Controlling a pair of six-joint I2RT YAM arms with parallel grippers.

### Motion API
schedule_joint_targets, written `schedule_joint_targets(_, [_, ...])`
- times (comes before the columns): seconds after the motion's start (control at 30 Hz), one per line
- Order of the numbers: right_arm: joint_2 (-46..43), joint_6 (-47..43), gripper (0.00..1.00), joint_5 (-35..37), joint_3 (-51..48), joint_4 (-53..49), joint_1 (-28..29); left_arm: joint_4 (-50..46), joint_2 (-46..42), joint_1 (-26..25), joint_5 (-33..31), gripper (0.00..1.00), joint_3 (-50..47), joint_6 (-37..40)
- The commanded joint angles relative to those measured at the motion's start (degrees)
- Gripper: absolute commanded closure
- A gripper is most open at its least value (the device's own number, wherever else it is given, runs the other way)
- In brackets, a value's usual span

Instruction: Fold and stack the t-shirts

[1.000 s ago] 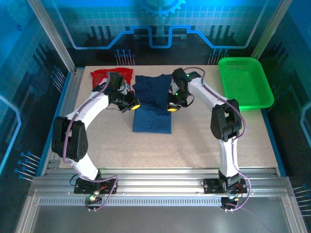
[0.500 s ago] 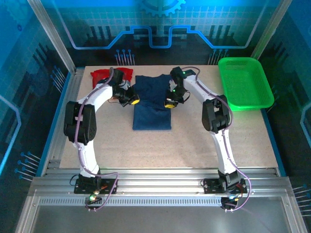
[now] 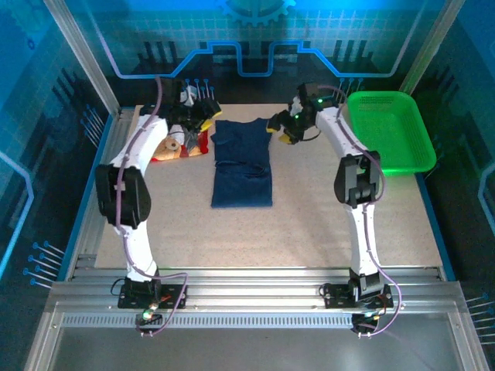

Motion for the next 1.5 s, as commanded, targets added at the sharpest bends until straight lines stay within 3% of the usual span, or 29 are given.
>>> schedule_joint_targets(0.0, [-11.89,-3.83,0.42,0.25,-6.84,-3.18,2.16,-3.6,-10.21,0.65,1.85,0.37,-7.37,1.94])
schedule_joint_targets(0.1, [-20.65,-4.48,0.51,0.75,-22.17,0.95,5.38,-2.4,-16.89,0.27,2.41,0.37,-18.45,2.61])
schedule_joint_targets(0.17, [-25.07,-3.25,0.65,1.21,-32.32,5.89,7.88,-1.95,-19.5,-0.63,2.24,0.38,-24.58,3.99])
schedule_joint_targets(0.27, [-26.22,-0.67,0.91,2.99,-41.18,11.48,10.88,0.93,-19.87,-1.5,2.79,0.49,-30.78,3.06])
schedule_joint_targets(0.33, [-24.3,1.17,1.0,3.75,-43.82,14.91,12.87,3.23,-18.72,-2.75,2.48,0.59,-32.86,2.74])
schedule_joint_targets(0.5, [-17.72,2.81,1.0,6.15,-42.46,17.96,14.5,3.13,-11.88,-6.06,0.43,0.83,-31.13,3.7])
schedule_joint_targets(0.8, [-8.71,3.63,1.0,9.3,-35.01,16.67,12.03,0.35,1.02,-7.94,-2.65,0.91,-23.66,3.06])
schedule_joint_targets(1.0, [-3.13,4.78,1.0,8.85,-27.05,16.53,9.45,2.86,3.42,-8.16,-4.87,0.86,-20.85,1.22])
schedule_joint_targets(1.2, [3.91,9.13,0.98,6.37,-15.77,17.42,7.23,1.4,8.31,-7.9,-8.56,0.78,-10.63,1.82])
schedule_joint_targets(1.37, [7.22,10.83,0.9,5.83,-4.05,16.55,6.28,0.98,11.26,-7.03,-9.46,0.69,-0.79,-0.66])
schedule_joint_targets(1.47, [6.63,10.0,0.79,4.92,-0.88,14.83,5.67,1.55,8.23,-6.43,-9.15,0.57,0.12,-1.2])
